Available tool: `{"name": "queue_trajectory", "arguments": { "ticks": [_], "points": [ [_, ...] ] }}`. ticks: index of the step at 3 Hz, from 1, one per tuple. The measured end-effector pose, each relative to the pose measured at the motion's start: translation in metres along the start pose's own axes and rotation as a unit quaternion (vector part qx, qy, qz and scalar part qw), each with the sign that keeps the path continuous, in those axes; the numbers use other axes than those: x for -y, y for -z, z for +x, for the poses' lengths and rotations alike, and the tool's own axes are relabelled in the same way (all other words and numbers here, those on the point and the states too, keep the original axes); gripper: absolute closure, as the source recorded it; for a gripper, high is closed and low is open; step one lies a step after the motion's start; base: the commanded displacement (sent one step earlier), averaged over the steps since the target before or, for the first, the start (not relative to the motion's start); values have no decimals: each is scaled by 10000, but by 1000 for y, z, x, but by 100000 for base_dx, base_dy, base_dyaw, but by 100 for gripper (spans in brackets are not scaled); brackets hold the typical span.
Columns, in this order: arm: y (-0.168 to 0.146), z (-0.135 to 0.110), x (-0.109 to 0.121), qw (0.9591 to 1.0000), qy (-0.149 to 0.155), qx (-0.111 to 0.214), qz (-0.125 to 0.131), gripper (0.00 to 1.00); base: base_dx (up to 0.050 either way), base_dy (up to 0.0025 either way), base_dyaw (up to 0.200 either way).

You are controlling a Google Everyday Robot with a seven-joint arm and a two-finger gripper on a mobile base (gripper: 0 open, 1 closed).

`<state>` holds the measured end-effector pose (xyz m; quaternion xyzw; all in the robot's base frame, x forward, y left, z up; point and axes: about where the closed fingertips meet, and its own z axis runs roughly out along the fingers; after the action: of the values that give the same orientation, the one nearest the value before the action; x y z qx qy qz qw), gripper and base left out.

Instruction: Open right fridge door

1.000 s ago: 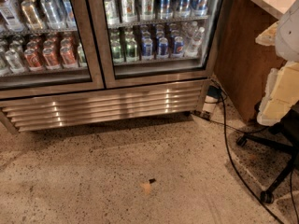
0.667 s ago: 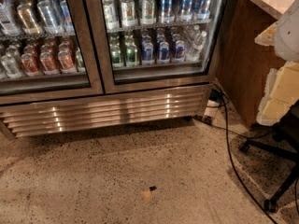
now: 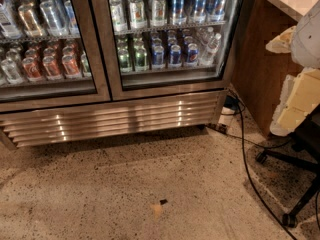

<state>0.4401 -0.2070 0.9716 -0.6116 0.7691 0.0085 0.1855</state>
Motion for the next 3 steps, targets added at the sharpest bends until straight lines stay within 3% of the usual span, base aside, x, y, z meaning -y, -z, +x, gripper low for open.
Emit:
{"name": "queue_trajectory", "arguments": {
  "ticks": [1, 2, 3],
  "points": [
    [-30, 0, 21, 9925, 201, 1196, -148, 0, 0, 0, 0],
    [-45, -1, 39, 9686, 171, 2435, -460, 0, 0, 0, 0],
    [-70, -5, 49, 9503, -52, 3010, -789, 0, 0, 0, 0]
  ]
}}
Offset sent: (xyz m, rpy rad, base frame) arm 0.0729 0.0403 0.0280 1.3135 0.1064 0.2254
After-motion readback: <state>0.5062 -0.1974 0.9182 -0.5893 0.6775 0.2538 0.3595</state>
